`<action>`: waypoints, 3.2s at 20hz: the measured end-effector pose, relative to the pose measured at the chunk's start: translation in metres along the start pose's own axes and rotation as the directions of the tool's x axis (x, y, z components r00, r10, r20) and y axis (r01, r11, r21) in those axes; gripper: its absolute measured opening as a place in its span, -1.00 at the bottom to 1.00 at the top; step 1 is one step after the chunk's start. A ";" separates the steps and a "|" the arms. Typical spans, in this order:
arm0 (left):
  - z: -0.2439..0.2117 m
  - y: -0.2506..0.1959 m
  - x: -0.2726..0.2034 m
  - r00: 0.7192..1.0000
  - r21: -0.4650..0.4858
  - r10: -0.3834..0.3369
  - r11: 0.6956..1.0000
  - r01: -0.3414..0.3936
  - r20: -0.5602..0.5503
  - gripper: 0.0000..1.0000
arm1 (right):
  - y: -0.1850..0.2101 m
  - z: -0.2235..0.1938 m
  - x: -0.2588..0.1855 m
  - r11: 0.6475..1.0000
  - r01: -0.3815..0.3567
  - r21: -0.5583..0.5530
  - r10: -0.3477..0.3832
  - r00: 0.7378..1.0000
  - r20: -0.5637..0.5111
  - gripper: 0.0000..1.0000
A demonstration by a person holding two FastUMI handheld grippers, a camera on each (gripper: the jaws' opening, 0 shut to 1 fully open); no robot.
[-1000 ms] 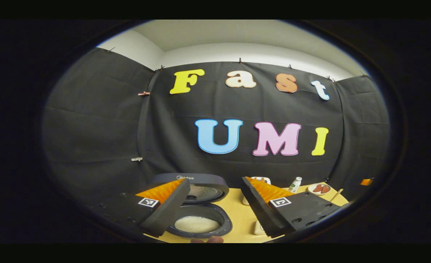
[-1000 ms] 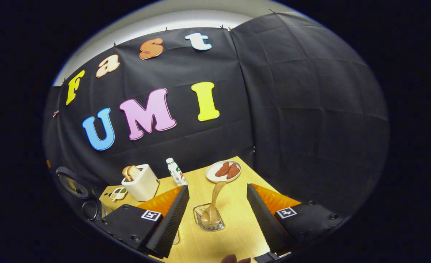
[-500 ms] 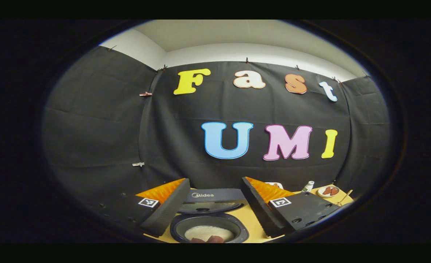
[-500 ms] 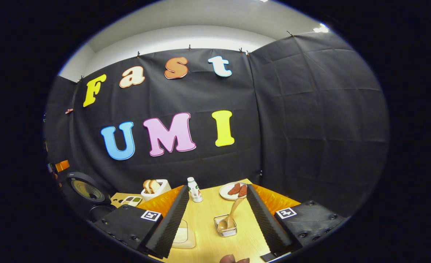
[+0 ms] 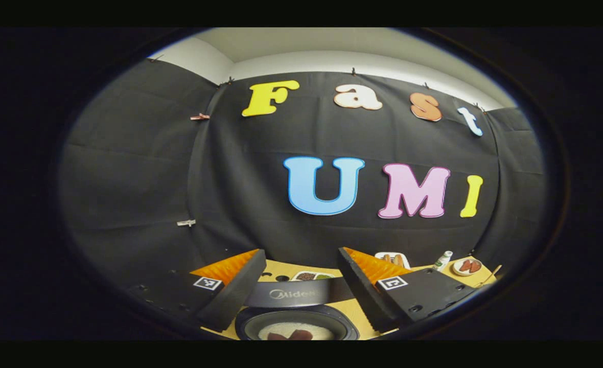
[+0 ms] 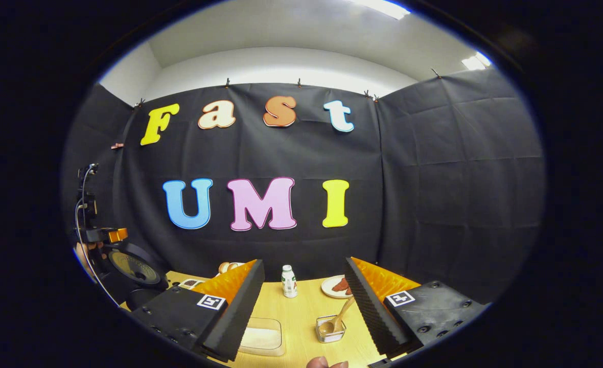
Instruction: Close the left gripper, press the button to open the rice cooker; take a wooden spoon from the chopstick holder with the right hand, scoop a spoonful of rice and pour it into the rice cooker, then put the wooden spoon back into the chopstick holder.
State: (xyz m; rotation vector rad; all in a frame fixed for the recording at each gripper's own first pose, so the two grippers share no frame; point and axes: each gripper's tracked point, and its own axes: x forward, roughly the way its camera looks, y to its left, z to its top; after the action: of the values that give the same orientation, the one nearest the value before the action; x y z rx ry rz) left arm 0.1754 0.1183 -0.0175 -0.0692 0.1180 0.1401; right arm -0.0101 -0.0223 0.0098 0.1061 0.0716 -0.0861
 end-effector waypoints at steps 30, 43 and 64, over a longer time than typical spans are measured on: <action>-0.169 -0.018 -0.096 0.963 0.051 0.082 0.996 -0.072 -0.256 0.95 | -0.012 -0.013 0.001 0.999 -0.036 0.022 0.037 0.998 -0.053 0.96; -0.214 -0.013 -0.120 0.949 0.066 0.118 0.993 -0.103 -0.291 0.95 | -0.016 -0.018 0.005 0.999 -0.042 0.014 0.042 0.997 -0.068 0.96; -0.241 -0.012 -0.128 0.958 0.101 0.108 0.991 -0.084 -0.265 0.96 | -0.013 -0.027 0.000 0.999 -0.050 0.021 0.052 0.994 -0.091 0.96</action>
State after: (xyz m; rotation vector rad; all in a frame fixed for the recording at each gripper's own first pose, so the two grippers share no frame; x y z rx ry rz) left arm 0.0239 0.0704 -0.2402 0.0066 0.4004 0.2221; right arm -0.0130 -0.0319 -0.0180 0.1303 0.1601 -0.0309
